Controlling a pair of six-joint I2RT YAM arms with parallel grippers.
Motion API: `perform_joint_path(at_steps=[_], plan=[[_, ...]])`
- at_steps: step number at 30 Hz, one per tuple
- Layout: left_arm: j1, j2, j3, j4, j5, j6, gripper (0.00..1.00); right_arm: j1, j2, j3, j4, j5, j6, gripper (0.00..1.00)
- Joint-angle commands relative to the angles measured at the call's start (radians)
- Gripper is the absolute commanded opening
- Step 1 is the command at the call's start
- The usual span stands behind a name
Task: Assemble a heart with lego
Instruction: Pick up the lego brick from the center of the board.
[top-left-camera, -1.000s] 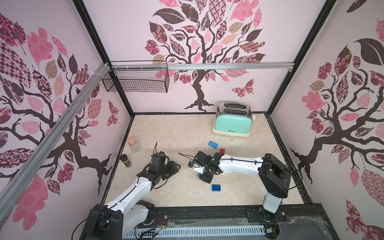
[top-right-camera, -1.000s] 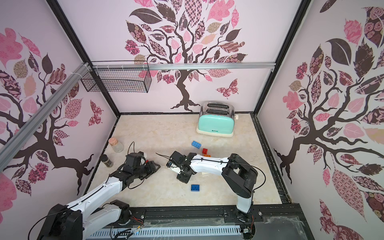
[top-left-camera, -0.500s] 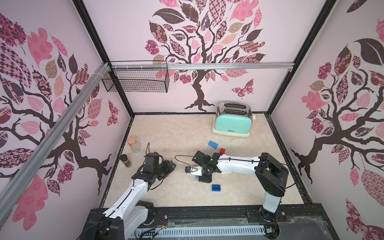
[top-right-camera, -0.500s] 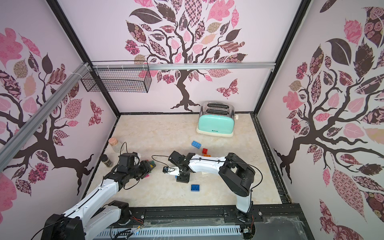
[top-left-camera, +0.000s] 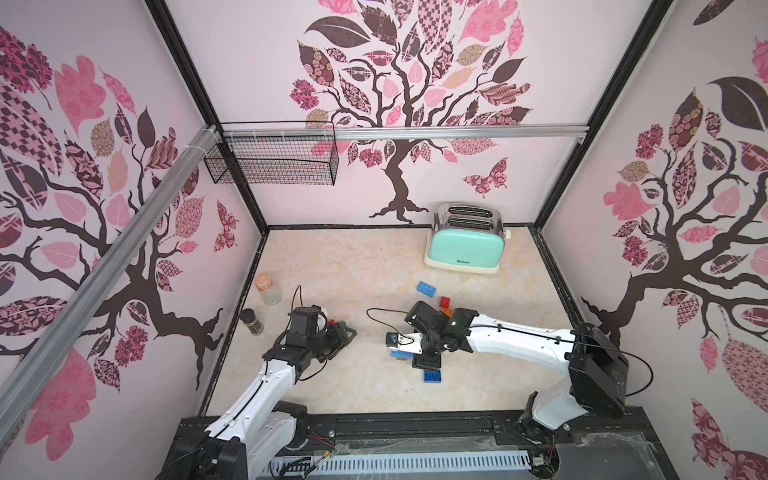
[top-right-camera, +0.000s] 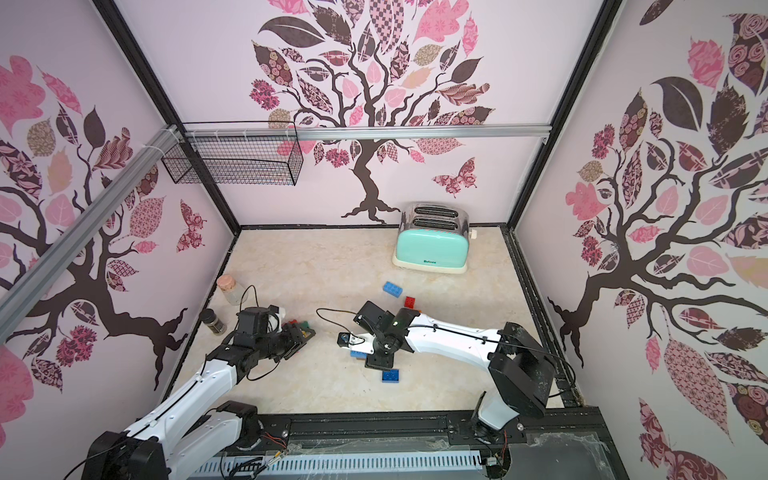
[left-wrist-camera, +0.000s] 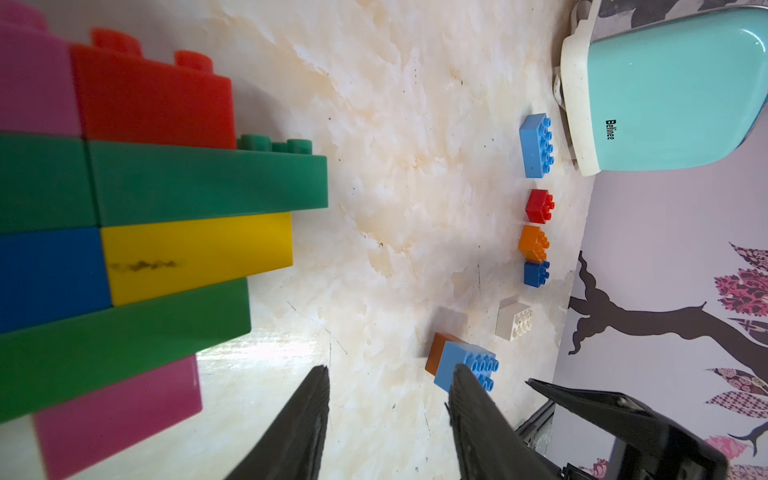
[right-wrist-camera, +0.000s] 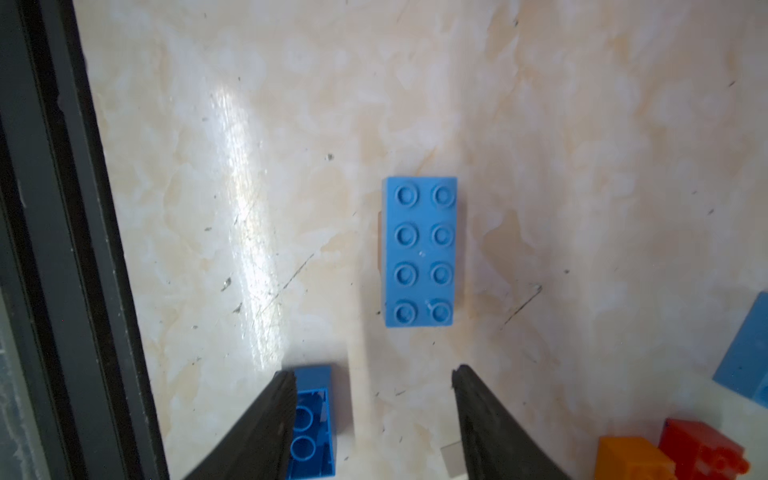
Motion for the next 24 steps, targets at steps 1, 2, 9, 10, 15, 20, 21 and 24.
perform_joint_path(at_steps=[1,2,9,10,15,20,21,24], plan=[[-0.020,-0.008,-0.004,-0.005,0.021,0.006,0.50,-0.003,-0.022,-0.035,-0.093,-0.010,0.042,0.64],[-0.028,-0.010,-0.003,-0.005,0.020,0.003,0.50,-0.002,-0.026,-0.047,-0.099,-0.012,0.054,0.64],[-0.066,-0.011,-0.011,0.010,0.010,-0.021,0.50,0.008,-0.040,-0.124,-0.073,-0.026,0.087,0.64],[-0.068,-0.013,-0.012,0.011,0.008,-0.024,0.50,0.008,-0.037,-0.131,-0.064,-0.033,0.088,0.63],[-0.073,-0.030,-0.016,0.003,0.006,-0.029,0.50,0.012,-0.005,-0.154,-0.035,0.004,0.088,0.62],[-0.074,-0.034,-0.016,0.002,0.013,-0.030,0.50,0.012,0.002,-0.152,-0.012,-0.001,0.094,0.55],[-0.074,-0.036,-0.018,0.004,0.017,-0.029,0.50,0.012,0.003,-0.154,-0.012,-0.002,0.096,0.52],[-0.073,-0.041,-0.021,0.013,0.028,-0.030,0.51,0.012,0.004,-0.158,-0.001,-0.008,0.109,0.47]])
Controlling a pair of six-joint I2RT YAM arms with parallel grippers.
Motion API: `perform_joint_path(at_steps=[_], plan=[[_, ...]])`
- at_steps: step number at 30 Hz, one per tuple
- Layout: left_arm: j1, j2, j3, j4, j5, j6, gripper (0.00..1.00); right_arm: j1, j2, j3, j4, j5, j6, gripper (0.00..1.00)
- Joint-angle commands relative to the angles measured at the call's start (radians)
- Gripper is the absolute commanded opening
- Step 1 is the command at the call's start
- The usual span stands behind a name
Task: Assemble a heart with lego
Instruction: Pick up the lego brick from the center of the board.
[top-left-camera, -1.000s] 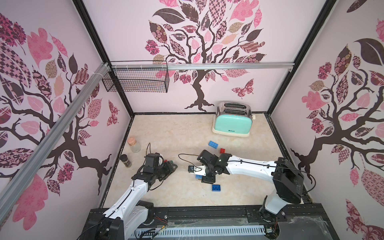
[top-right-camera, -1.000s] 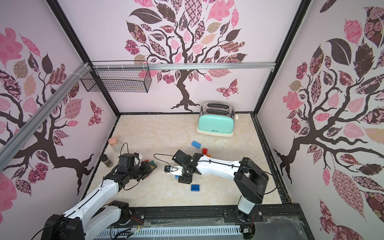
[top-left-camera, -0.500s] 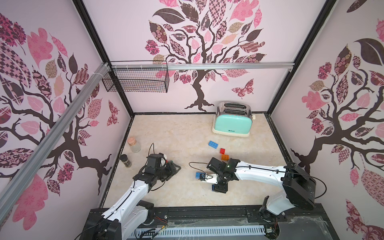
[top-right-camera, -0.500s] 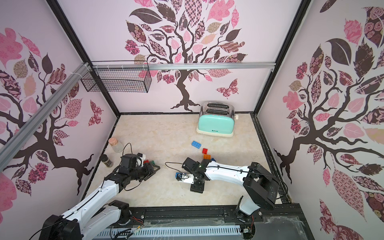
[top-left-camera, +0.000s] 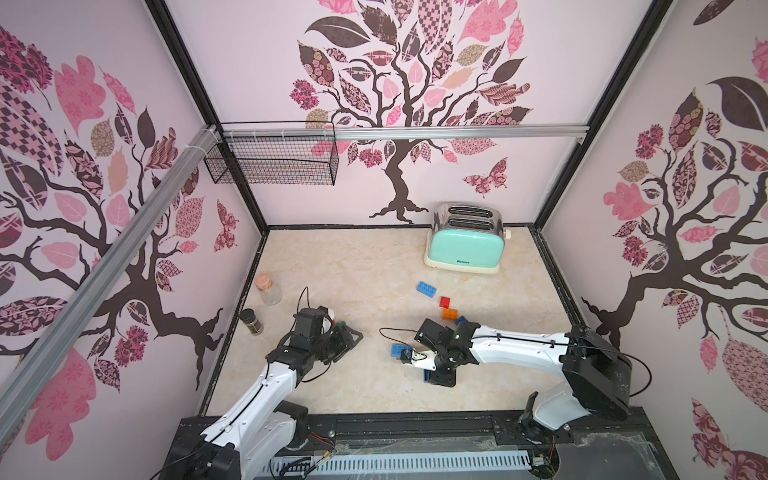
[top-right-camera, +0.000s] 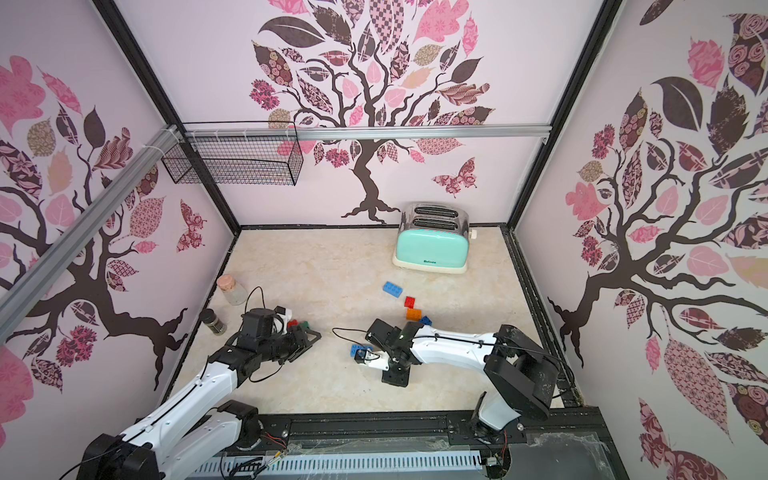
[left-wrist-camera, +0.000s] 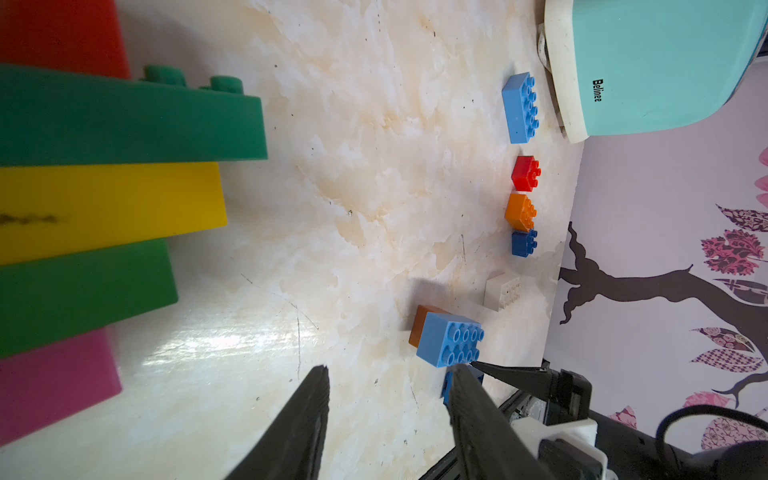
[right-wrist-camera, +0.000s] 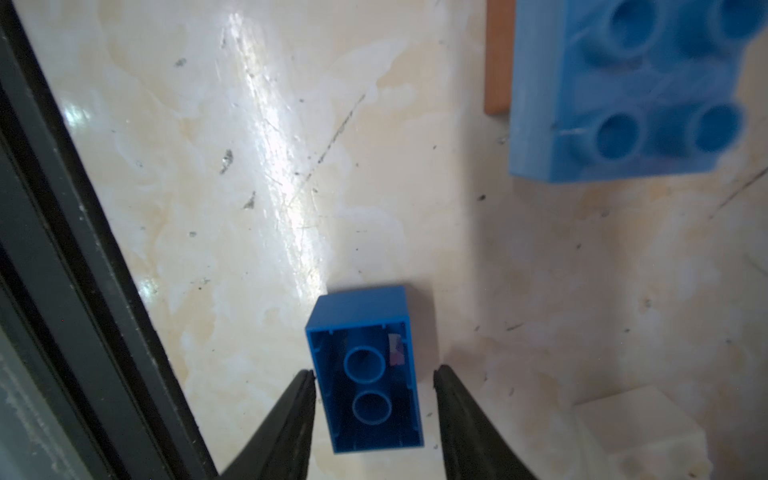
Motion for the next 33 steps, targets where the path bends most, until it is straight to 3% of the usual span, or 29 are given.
perform_joint_path(at_steps=[1,13,21,25,29,33], plan=[[-0.002,-0.017,-0.015,0.016,0.018,-0.002,0.51,0.004,0.013,-0.004,0.008,-0.008,0.019,0.47],[-0.004,-0.021,-0.018,0.039,0.036,-0.007,0.51,0.004,0.041,-0.005,0.011,-0.016,0.036,0.53],[-0.003,-0.038,-0.023,0.041,0.033,-0.011,0.52,0.002,0.018,0.013,-0.007,-0.030,0.058,0.33],[-0.002,-0.068,-0.021,0.089,0.066,-0.001,0.54,-0.045,-0.052,0.054,0.005,-0.083,0.098,0.30],[-0.003,-0.107,-0.028,0.254,0.173,0.004,0.57,-0.143,-0.115,0.107,0.024,-0.228,0.151,0.30],[-0.013,-0.155,-0.070,0.546,0.250,-0.055,0.60,-0.234,-0.152,0.145,0.086,-0.498,0.242,0.31]])
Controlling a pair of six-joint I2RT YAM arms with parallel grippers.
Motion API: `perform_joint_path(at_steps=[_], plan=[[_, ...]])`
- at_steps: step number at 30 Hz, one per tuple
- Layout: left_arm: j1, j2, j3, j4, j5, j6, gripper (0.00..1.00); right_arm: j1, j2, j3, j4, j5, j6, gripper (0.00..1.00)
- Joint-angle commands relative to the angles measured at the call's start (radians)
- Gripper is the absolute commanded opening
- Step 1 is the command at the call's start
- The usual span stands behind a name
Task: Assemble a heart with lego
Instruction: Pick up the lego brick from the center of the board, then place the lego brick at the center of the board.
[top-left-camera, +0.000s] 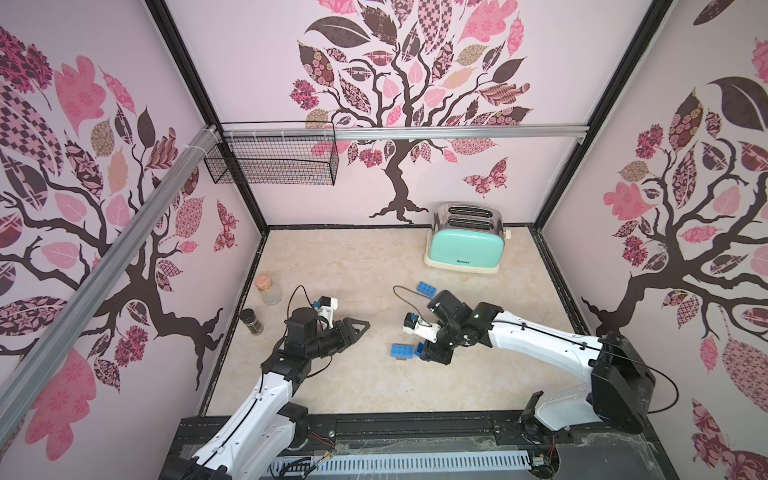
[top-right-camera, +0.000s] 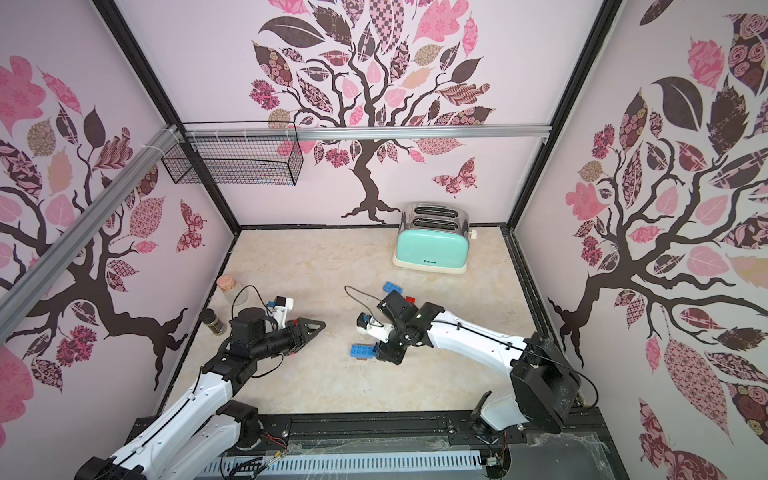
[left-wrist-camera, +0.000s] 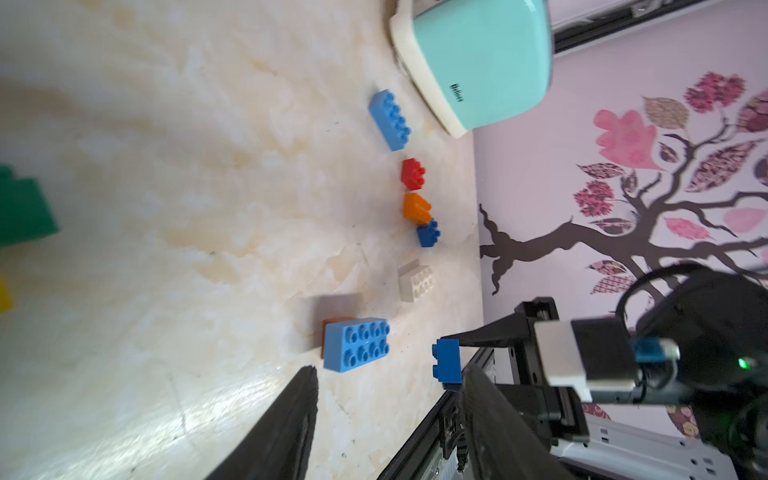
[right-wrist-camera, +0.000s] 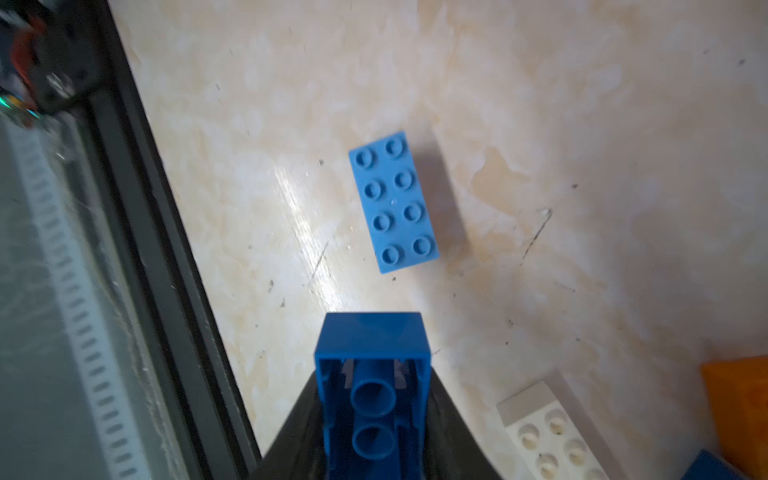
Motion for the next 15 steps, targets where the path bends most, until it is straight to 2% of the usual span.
perform_joint_path(at_steps=[1,3,7,11,15], plan=[[-0.011,-0.038,-0.042,0.348,0.103,-0.066,0.61,-0.059,-0.033,0.041,0.056,-0.289,0.110,0.30],[-0.021,-0.049,-0.047,0.441,0.132,-0.090,0.63,-0.082,-0.048,0.050,0.102,-0.388,0.160,0.30],[-0.074,-0.064,-0.044,0.516,0.146,-0.082,0.67,-0.102,-0.083,0.054,0.223,-0.536,0.274,0.30],[-0.133,-0.047,-0.049,0.639,0.169,-0.096,0.68,-0.107,-0.104,0.040,0.372,-0.618,0.412,0.29],[-0.191,-0.039,-0.019,0.626,0.152,-0.036,0.68,-0.109,-0.112,0.031,0.475,-0.684,0.505,0.29]])
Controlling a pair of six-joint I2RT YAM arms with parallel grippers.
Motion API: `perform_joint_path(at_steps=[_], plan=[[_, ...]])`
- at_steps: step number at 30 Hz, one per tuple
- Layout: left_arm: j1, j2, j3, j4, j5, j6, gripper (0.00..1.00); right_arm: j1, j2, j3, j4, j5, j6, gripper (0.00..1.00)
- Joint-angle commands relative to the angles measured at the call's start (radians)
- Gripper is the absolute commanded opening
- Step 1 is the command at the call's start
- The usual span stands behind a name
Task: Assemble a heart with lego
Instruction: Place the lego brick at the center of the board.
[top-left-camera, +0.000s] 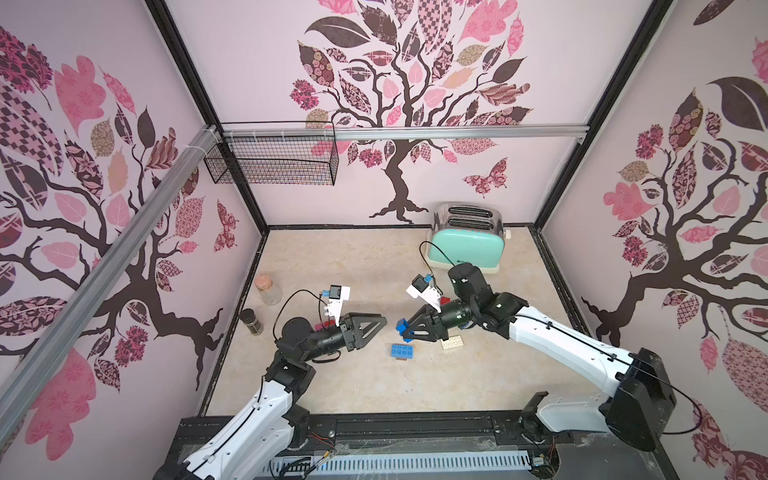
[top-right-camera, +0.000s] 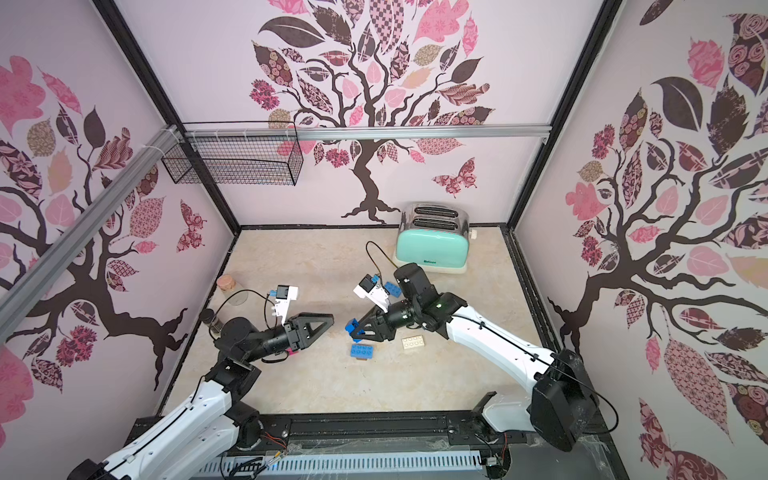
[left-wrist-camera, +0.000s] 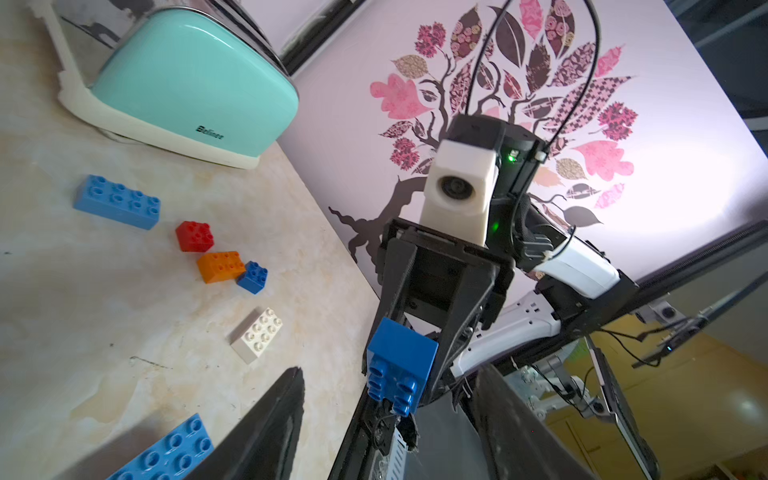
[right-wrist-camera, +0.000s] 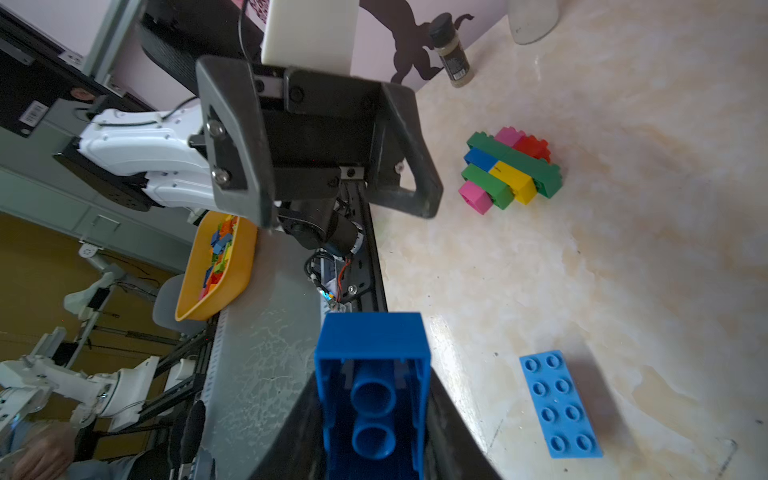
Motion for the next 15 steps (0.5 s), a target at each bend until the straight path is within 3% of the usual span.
perform_joint_path(at_steps=[1,15], plan=[[-0.030,0.012,0.025,0.084,0.016,0.032,0.68,-0.007,-0.023,0.000,0.141,-0.109,0.127,0.29],[-0.075,0.072,0.066,0.148,0.027,0.021,0.64,-0.006,0.021,-0.023,0.250,-0.155,0.231,0.29]])
